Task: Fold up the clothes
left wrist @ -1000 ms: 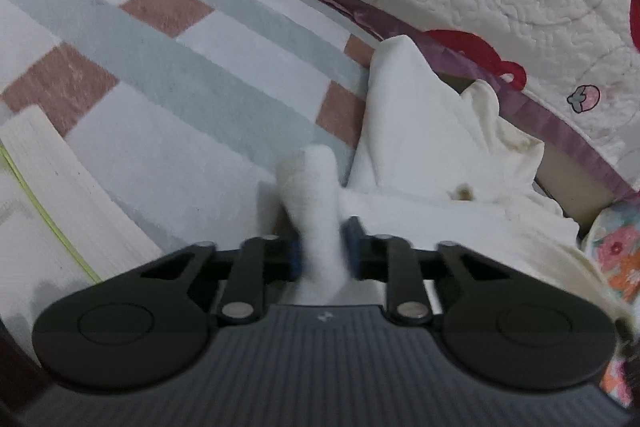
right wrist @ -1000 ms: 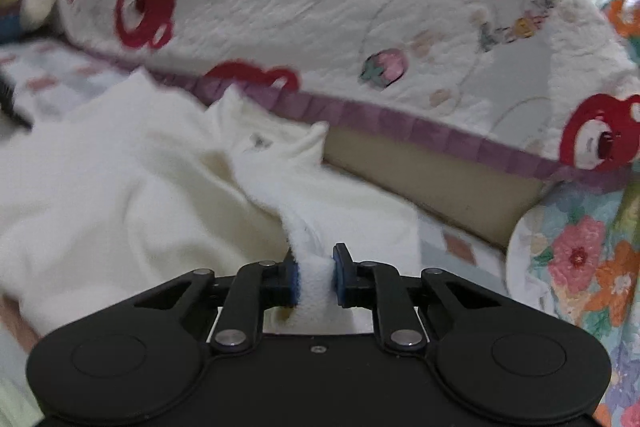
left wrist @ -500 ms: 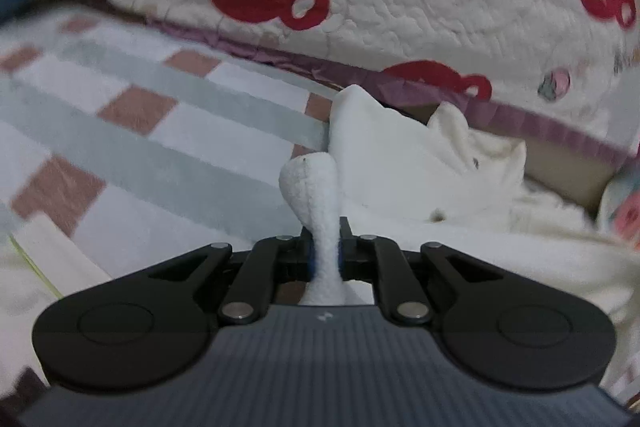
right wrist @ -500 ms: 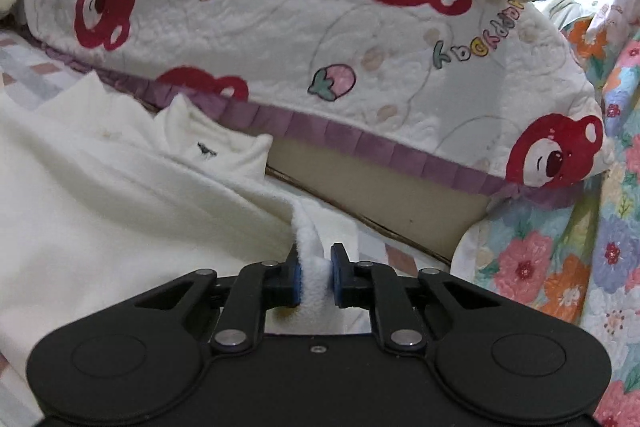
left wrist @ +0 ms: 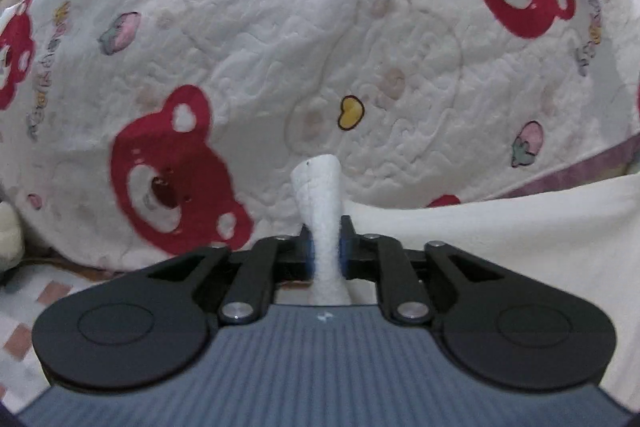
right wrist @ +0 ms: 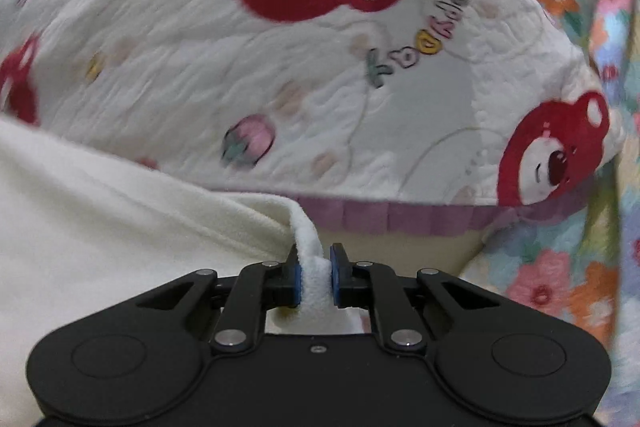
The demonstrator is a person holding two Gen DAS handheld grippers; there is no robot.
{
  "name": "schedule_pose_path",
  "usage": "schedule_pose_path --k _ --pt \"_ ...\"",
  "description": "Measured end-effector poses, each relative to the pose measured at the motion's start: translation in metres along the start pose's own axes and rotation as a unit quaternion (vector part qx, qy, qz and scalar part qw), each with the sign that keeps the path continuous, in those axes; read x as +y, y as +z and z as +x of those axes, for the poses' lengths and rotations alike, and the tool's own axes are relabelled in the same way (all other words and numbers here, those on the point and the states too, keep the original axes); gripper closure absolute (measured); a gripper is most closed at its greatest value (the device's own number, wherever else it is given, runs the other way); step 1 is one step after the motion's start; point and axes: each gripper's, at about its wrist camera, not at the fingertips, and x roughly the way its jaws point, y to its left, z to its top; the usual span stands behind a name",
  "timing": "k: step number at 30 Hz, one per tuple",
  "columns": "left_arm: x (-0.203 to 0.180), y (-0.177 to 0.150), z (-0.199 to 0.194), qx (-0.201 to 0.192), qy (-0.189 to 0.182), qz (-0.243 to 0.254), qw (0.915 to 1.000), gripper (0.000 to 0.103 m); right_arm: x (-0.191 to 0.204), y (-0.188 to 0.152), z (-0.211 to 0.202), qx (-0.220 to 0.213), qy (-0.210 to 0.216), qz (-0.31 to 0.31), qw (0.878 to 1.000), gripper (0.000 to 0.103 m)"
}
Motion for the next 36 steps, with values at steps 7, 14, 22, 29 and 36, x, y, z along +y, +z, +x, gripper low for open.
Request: schedule_pose_path --k 7,14,22,29,36 --pt "0.021 -0.102 0.016 0.167 -0.008 -0.154 0.9737 0.033 -0.009 -0.044 0.036 0.099 -0.022 0.125 0.987 0.035" --pt "0.054 -0.154 -0.012 0.182 -0.019 -0.192 0.9643 0.031 -0.044 -0.123 -0.04 0.148 0.037 0.22 0.964 0.035" --pt "0.048 -0.159 0.007 0.197 -0.084 -0.212 0.9535 0.027 -0.114 -0.206 -0.068 0.166 0.005 0.439 0.883 0.034" --pt "0.037 -0.152 0.003 0.166 -0.075 -0.198 0.9631 0.043 -0.111 -0.2 -0.068 0.109 0.099 0.507 0.849 0.035" --pt "0.025 -0.146 -0.001 0.165 -0.063 -0.146 0.9735 0.091 -0.096 -0.195 -0.06 0.129 0.114 0.485 0.857 0.034"
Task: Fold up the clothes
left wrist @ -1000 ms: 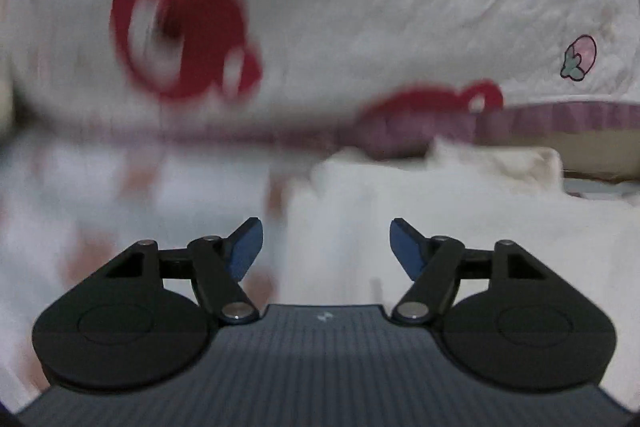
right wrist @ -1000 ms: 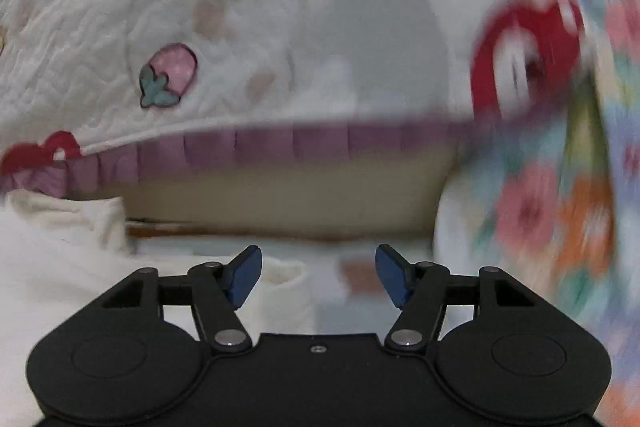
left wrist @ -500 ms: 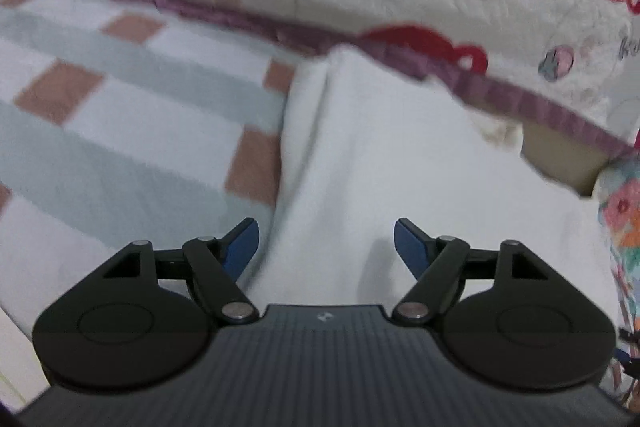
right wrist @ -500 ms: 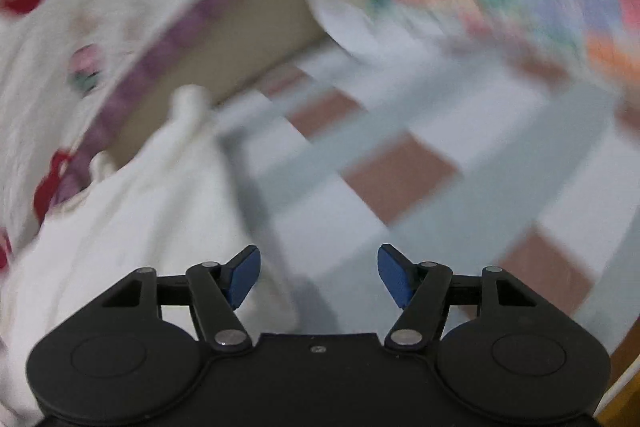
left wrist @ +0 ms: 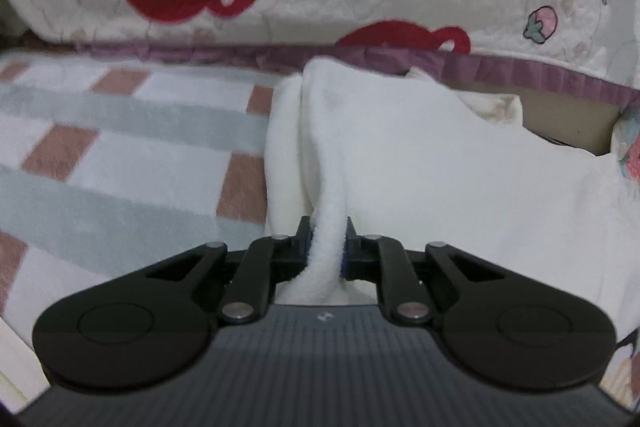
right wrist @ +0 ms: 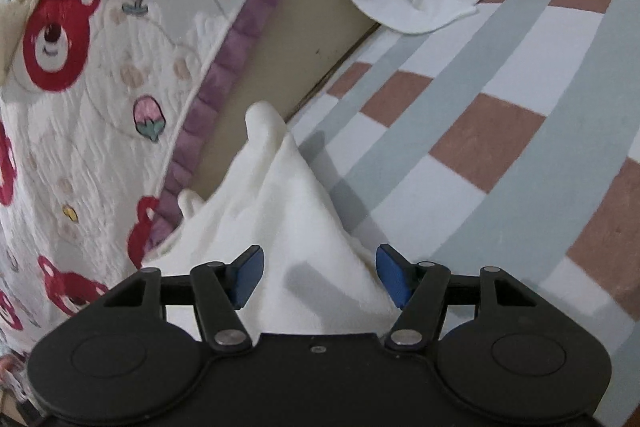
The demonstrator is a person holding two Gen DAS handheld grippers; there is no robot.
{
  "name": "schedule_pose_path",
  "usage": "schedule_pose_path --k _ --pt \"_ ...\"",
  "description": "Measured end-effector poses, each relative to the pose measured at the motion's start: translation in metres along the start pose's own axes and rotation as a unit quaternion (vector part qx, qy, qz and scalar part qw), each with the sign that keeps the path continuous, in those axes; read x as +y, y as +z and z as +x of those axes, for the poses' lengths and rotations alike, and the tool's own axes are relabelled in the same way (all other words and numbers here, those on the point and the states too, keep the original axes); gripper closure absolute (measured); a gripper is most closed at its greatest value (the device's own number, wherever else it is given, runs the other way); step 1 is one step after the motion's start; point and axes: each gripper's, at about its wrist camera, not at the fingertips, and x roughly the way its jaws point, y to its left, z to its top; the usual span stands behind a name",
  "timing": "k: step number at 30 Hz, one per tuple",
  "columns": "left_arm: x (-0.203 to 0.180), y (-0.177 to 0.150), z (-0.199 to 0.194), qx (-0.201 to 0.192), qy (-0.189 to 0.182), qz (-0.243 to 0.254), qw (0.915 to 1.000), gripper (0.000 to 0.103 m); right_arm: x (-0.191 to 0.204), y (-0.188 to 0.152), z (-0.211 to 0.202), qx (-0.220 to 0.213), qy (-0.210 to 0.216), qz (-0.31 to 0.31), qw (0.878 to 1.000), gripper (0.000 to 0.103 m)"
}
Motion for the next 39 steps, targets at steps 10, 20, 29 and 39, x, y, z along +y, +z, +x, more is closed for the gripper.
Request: schedule_pose_path --k 10,20,29,39 --pt "0.013 -0.004 -0.061 -0.039 0.051 -0.024 0.9977 0.096 0.0 -0.002 0.004 0.014 -0.031 -0.023 0.999 0.034" --pt "0.007 -0.033 -0.032 0.024 0.116 0.01 0.9929 0.091 -0.004 -0.013 -0.014 0.014 -0.039 0.01 0.999 0.037" --pt "0.027 -0.033 -0.027 0.027 0.078 -0.047 0.9955 0.088 0.034 -0.04 -0.005 0.001 0.003 0.004 1.0 0.091" --pt "0.009 -0.036 -0.023 0.034 0.133 0.064 0.9884 0.078 0.04 -0.042 -0.014 0.018 -0.122 -0.054 0.991 0.094"
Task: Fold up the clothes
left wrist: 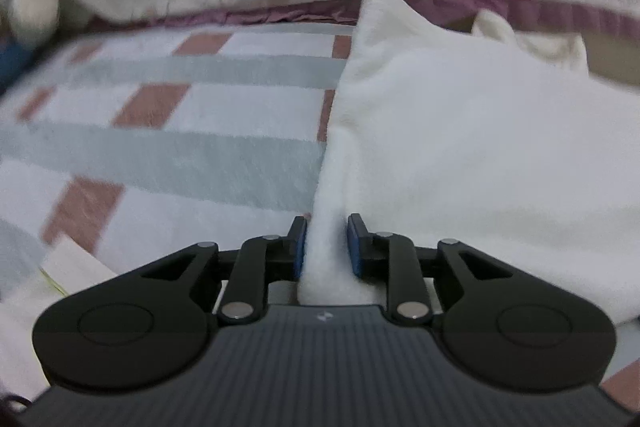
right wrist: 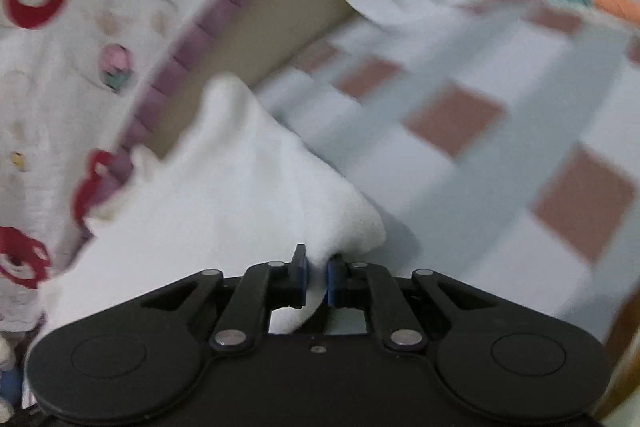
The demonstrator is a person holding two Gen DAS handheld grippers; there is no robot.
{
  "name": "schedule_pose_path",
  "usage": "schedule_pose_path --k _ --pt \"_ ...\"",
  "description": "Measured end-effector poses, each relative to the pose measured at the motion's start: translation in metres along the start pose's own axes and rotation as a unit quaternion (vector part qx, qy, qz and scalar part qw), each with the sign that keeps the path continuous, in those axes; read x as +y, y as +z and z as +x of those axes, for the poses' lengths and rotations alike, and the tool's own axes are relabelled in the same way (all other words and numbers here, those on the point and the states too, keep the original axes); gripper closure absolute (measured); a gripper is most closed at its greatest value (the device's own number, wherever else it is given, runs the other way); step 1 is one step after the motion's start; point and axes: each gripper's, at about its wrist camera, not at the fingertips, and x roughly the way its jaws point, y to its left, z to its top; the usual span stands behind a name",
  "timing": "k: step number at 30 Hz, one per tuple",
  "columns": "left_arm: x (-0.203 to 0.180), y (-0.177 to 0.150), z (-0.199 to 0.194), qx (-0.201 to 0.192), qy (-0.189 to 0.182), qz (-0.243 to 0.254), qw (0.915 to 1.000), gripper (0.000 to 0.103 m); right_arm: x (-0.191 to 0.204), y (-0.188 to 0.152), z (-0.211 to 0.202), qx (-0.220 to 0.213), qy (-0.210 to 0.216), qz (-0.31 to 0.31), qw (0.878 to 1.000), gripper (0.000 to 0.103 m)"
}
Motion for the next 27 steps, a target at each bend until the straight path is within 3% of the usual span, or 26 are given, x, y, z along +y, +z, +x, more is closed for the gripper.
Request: schedule_pose_path --k 3,5,7,10,13,15,16,17,19,21,22,25,27 --pt "-0.001 0.003 -0.001 -0.005 0.025 0.043 0.9988 0.071 0.008 0.003 -0.006 -0.015 -0.025 -0.047 0.998 0.091" --pt "0.0 0.007 -0.003 -0.01 0.041 0.058 0.9974 0.063 -0.001 0.017 -0.012 -0.019 -0.019 0.006 1.0 0.091" --pt "0.0 0.011 -0.005 -0.016 0.048 0.062 0.9968 0.063 -0.002 0.029 -0.017 -0.022 -0.021 0.027 0.999 0.088" --pt "-0.01 0.014 -0.011 -0.042 0.085 0.108 0.9897 0.061 0.031 0.033 -0.024 -0.058 -0.071 -0.072 0.993 0.077" --pt "-0.022 0.015 -0.012 -0.076 0.144 0.165 0.9727 0.062 0.056 0.039 -0.036 -0.14 -0.144 -0.167 0.965 0.066" --pt "-0.02 0.023 -0.018 -0.087 0.107 0.142 0.9802 0.064 0.064 0.058 -0.036 -0.144 -0.096 -0.192 0.966 0.066" --pt "-0.017 0.028 -0.021 -0.092 0.064 0.118 0.9867 0.065 0.067 0.07 -0.028 -0.115 -0.052 -0.201 0.971 0.066" --pt "-0.014 0.033 -0.023 -0.096 0.018 0.096 0.9905 0.073 0.072 0.081 -0.016 -0.077 -0.007 -0.207 0.975 0.067" --pt "-0.016 0.038 -0.022 -0.097 -0.049 0.077 0.9911 0.078 0.086 0.102 0.02 0.013 0.083 -0.212 0.974 0.077" --pt "-0.02 0.042 -0.017 -0.094 -0.101 0.071 0.9879 0.078 0.102 0.113 0.049 0.048 0.096 -0.236 0.966 0.077" --pt "-0.023 0.043 -0.014 -0.092 -0.12 0.07 0.986 0.078 0.111 0.116 0.068 0.056 0.077 -0.26 0.961 0.074" --pt "-0.033 0.038 0.001 -0.069 -0.114 0.091 0.9869 0.077 0.135 0.121 0.125 0.082 0.021 -0.329 0.941 0.065" --pt "-0.032 0.036 0.011 -0.058 -0.099 0.109 0.9875 0.075 0.138 0.127 0.164 0.11 0.01 -0.339 0.934 0.066"
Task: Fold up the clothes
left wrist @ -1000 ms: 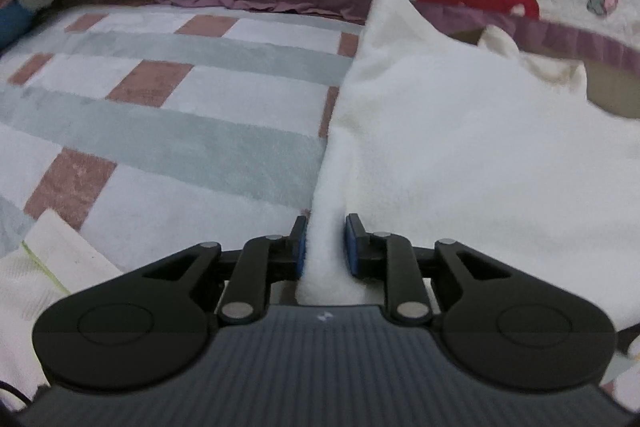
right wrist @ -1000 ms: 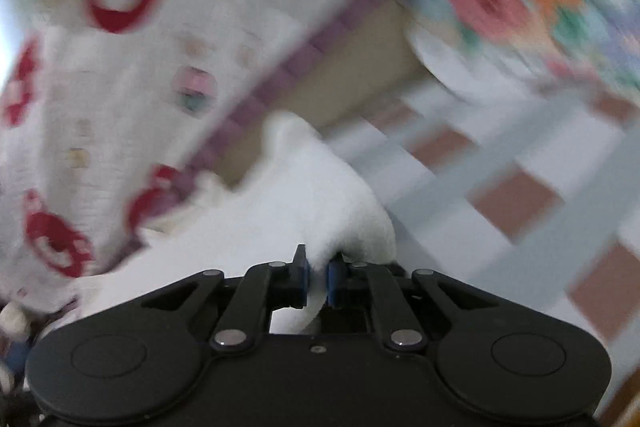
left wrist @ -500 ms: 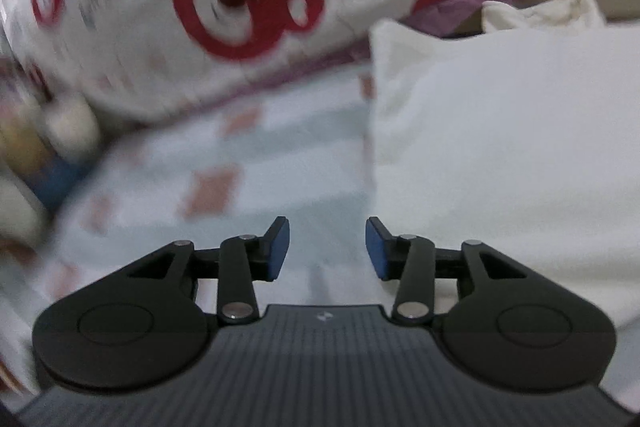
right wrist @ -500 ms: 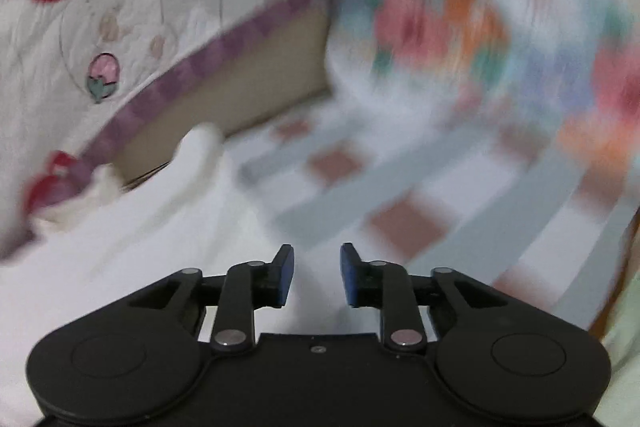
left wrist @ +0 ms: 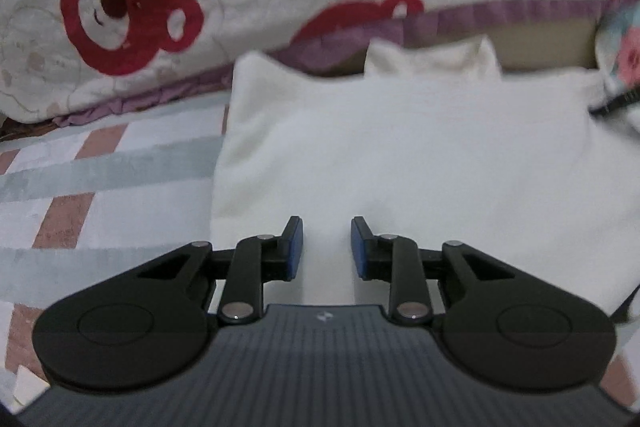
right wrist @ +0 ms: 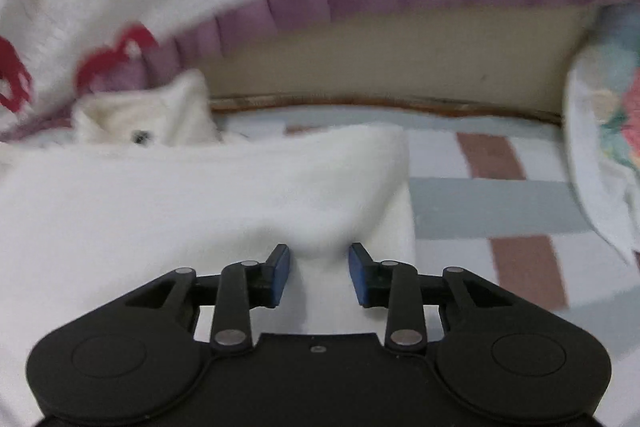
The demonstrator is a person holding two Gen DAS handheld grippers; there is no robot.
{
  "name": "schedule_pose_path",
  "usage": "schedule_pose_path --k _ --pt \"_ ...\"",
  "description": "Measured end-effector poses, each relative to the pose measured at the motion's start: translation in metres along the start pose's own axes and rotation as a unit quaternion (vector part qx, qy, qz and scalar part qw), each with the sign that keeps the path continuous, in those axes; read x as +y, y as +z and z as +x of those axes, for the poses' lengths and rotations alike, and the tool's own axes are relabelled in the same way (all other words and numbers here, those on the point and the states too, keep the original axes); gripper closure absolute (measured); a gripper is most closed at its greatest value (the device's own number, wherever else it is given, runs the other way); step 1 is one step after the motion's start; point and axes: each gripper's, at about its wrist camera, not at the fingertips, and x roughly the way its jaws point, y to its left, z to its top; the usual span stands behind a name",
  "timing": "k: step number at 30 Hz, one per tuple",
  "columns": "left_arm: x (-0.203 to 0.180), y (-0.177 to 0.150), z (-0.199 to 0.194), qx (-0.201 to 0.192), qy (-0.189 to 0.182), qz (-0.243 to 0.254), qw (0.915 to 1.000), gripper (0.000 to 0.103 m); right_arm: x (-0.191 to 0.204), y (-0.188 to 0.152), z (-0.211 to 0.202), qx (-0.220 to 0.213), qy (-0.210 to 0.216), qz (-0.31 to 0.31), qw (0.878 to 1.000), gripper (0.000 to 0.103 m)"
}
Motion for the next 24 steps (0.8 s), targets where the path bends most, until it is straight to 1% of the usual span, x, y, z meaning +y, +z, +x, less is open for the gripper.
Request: schedule_pose_path --k 2,4,5,8,10,11,12,13,14,15,16,17,18,19,20,21,22,23,24 --pt "0.01 0.0 0.001 -0.005 0.021 0.0 0.9998 0.074 -0.008 0.012 0.017 -0.006 0.008 0.017 1.0 0.066" --pt "0.032 0.0 0.004 -0.004 0.015 -0.049 0.9987 0.073 -0.012 0.019 0.022 -0.021 0.01 0.03 0.999 0.066" --pt "0.042 -0.001 0.005 -0.004 0.009 -0.075 0.9971 0.069 -0.013 0.022 0.022 -0.031 0.006 0.033 0.999 0.066" --pt "0.067 -0.006 0.007 -0.004 -0.027 -0.167 0.9855 0.062 -0.015 0.036 0.03 -0.044 -0.042 0.022 0.998 0.065" --pt "0.075 -0.009 0.01 -0.005 -0.048 -0.21 0.9765 0.06 -0.021 0.042 0.029 -0.046 -0.043 0.039 0.997 0.065" --pt "0.078 -0.011 0.01 -0.006 -0.058 -0.226 0.9724 0.054 -0.02 0.044 0.024 -0.057 -0.041 0.051 0.996 0.065" --pt "0.08 -0.012 0.011 -0.007 -0.068 -0.237 0.9691 0.051 -0.019 0.045 0.019 -0.068 -0.036 0.064 0.995 0.062" --pt "0.081 -0.014 0.013 -0.008 -0.084 -0.247 0.9654 0.048 -0.015 0.044 0.012 -0.076 -0.004 0.077 0.994 0.062" --pt "0.082 -0.016 0.017 -0.007 -0.103 -0.252 0.9622 0.046 -0.01 0.04 0.007 -0.073 0.027 0.081 0.994 0.062" --pt "0.081 -0.017 0.019 -0.004 -0.117 -0.252 0.9606 0.046 0.002 0.036 0.008 -0.053 0.057 0.073 0.994 0.06" --pt "0.079 -0.018 0.021 0.001 -0.116 -0.243 0.963 0.049 0.015 0.031 0.008 -0.032 0.084 0.064 0.994 0.051" --pt "0.076 -0.017 0.021 0.005 -0.105 -0.227 0.9683 0.052 0.029 0.025 0.01 -0.012 0.087 0.043 0.995 0.046" --pt "0.073 -0.016 0.022 0.007 -0.094 -0.21 0.9731 0.059 0.044 0.021 0.013 -0.014 0.061 0.012 0.998 0.039" --pt "0.07 -0.015 0.02 0.004 -0.086 -0.197 0.9766 0.072 0.059 0.017 0.016 -0.015 0.035 -0.019 0.999 0.037" --pt "0.069 -0.013 0.017 -0.001 -0.084 -0.191 0.978 0.079 0.074 0.013 0.019 -0.017 0.008 -0.05 0.999 0.035" --pt "0.068 -0.012 0.013 -0.007 -0.08 -0.185 0.9794 0.085 0.088 0.01 0.023 -0.019 -0.015 -0.077 0.997 0.031" --pt "0.068 -0.01 0.01 -0.013 -0.075 -0.179 0.9809 0.096 0.089 0.012 0.028 -0.022 -0.016 -0.071 0.997 0.031" --pt "0.067 -0.008 0.007 -0.02 -0.07 -0.173 0.9822 0.102 0.091 0.015 0.034 -0.026 -0.017 -0.066 0.997 0.033" --pt "0.067 -0.006 0.003 -0.027 -0.066 -0.171 0.9828 0.102 0.091 0.017 0.038 -0.029 -0.021 -0.07 0.997 0.054"
